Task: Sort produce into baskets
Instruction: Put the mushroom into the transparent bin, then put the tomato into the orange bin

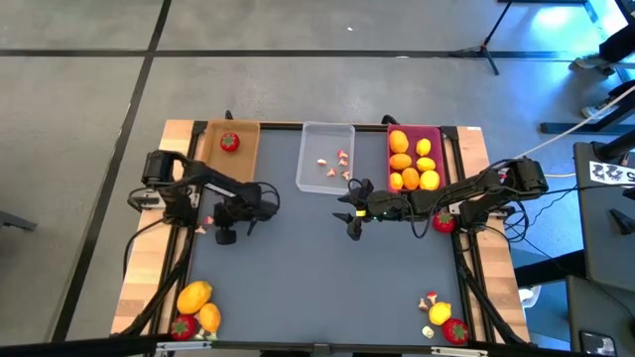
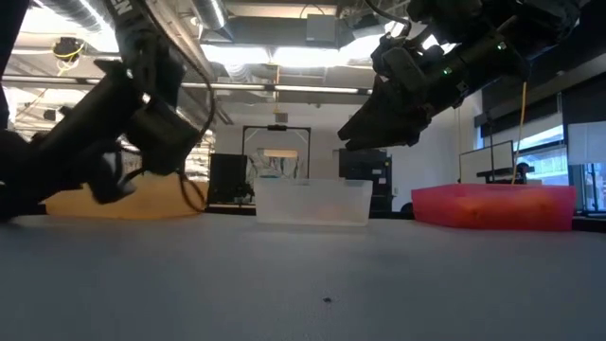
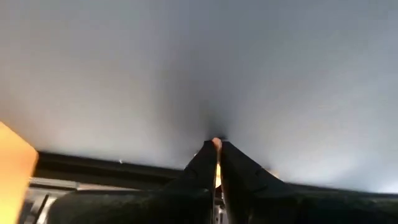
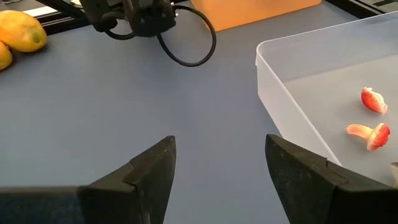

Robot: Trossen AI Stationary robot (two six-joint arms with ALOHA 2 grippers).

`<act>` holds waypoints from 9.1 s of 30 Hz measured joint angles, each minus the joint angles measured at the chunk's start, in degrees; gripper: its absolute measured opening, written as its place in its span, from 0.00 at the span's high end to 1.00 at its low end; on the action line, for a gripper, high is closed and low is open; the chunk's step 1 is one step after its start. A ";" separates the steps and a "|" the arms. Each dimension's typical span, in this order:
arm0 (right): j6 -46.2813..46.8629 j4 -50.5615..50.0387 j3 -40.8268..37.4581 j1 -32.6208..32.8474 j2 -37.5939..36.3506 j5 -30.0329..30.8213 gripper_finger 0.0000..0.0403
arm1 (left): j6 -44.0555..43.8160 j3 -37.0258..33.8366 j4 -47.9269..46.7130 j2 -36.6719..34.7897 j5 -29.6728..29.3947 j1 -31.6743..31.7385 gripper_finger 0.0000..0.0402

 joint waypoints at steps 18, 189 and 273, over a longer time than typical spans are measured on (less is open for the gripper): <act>0.26 -0.07 0.00 0.00 0.00 0.00 0.40 | 1.64 10.88 10.96 -13.96 -6.90 1.20 0.95; 1.71 -2.60 0.00 0.00 0.00 0.00 0.40 | 9.62 9.64 53.01 -30.41 -24.47 2.25 0.83; 18.18 -104.31 24.47 0.02 -26.86 -8.06 0.21 | -5.01 5.77 55.10 -21.30 -19.68 -4.55 0.45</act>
